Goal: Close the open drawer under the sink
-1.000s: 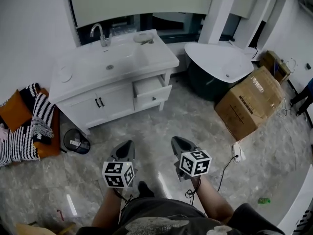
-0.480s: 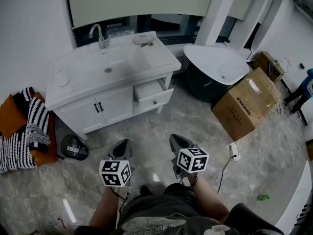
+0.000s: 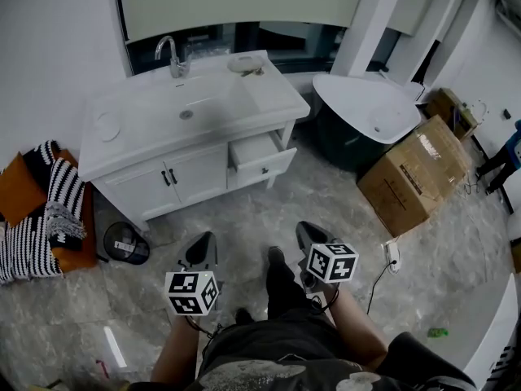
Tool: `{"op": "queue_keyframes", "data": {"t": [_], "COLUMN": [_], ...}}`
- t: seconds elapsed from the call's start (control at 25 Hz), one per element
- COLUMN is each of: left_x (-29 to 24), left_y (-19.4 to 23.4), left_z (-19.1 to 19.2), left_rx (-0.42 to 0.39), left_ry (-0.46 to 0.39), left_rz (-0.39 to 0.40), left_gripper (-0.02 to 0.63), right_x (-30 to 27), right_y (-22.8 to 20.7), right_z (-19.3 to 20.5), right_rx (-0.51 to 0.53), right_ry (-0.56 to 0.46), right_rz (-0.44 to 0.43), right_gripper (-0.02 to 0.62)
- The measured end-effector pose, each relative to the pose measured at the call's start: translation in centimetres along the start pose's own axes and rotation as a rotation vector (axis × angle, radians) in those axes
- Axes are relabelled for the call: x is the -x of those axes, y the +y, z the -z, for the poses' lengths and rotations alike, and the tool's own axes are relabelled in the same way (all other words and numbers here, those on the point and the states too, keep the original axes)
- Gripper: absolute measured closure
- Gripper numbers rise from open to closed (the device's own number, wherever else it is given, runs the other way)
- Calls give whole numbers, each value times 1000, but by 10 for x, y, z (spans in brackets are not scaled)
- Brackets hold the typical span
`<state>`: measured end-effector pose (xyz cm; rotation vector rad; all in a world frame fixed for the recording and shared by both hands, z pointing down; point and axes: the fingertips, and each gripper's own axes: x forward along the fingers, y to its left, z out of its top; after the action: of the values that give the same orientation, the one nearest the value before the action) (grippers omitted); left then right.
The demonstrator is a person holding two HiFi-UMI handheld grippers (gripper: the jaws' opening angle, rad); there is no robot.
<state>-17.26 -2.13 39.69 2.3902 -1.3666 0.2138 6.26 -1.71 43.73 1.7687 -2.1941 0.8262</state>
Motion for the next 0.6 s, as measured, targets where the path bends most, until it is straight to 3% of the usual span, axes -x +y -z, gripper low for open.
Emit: {"op": "queue_keyframes", "data": {"t": [0.6], "left_x": [-88], "left_y": [11], "left_z": [5], "left_rx": [-7], "left_ry": [78], "left_rz": [-49], "left_gripper": [591], "right_x": [-98], "right_y": [-47], "right_z": [-9], "right_rx": [10], "right_ry": [71], "right_rz": [-74], "right_gripper": [560]}}
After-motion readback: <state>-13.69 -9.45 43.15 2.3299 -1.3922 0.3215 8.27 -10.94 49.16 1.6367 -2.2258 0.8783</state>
